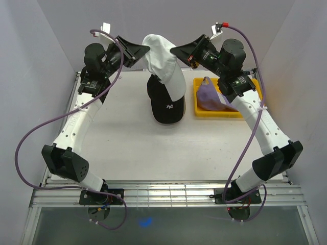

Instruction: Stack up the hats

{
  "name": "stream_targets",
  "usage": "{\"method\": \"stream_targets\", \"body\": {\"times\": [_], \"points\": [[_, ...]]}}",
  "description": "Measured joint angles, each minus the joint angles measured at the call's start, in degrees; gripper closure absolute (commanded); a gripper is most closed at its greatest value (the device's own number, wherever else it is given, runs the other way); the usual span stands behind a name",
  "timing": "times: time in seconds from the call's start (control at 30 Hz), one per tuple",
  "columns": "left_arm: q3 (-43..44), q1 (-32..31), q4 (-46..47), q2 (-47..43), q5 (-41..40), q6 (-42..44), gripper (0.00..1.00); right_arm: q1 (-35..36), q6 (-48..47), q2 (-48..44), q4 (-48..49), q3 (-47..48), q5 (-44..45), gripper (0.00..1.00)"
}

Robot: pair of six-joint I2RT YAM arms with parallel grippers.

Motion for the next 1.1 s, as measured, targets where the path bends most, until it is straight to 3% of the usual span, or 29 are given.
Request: {"method": "stream_targets", "body": {"times": [0.3, 0.77, 0.8, 0.9, 0.93, 1.03, 1.1], "points": [[16.3, 0.0, -16.3, 7.3, -0.2, 8.7, 0.83, 0.0, -3.1, 3.1, -1.7, -3.3, 0.2, 0.92], [16.6, -3.1, -26.7, 13.2, -0.2, 12.5, 0.88, -2.9, -7.9, 5.3, -5.9, -10.1, 1.6, 0.89], [16.8, -3.3, -27.1, 13.4, -0.2, 12.6, 0.89, -3.3, -8.2, 5.4, -5.9, -10.5, 1.6, 0.86], [17.5, -3.9, -27.3, 14.4, -0.6, 12.7, 0.91, -4.5, -8.7, 5.6, -6.0, -11.2, 1.5, 0.65], [17.7, -4.0, -27.3, 14.8, -0.8, 12.7, 0.91, -4.8, -8.9, 5.7, -6.0, -11.4, 1.5, 0.54], [18.0, -4.2, -27.3, 16.0, -1.5, 12.7, 0.91, -5.7, -9.8, 5.7, -6.1, -12.1, 1.3, 0.37], [18.5, -4.2, -27.4, 16.9, -1.7, 12.8, 0.91, -6.2, -10.3, 5.7, -5.8, -12.6, 1.1, 0.31]]}}
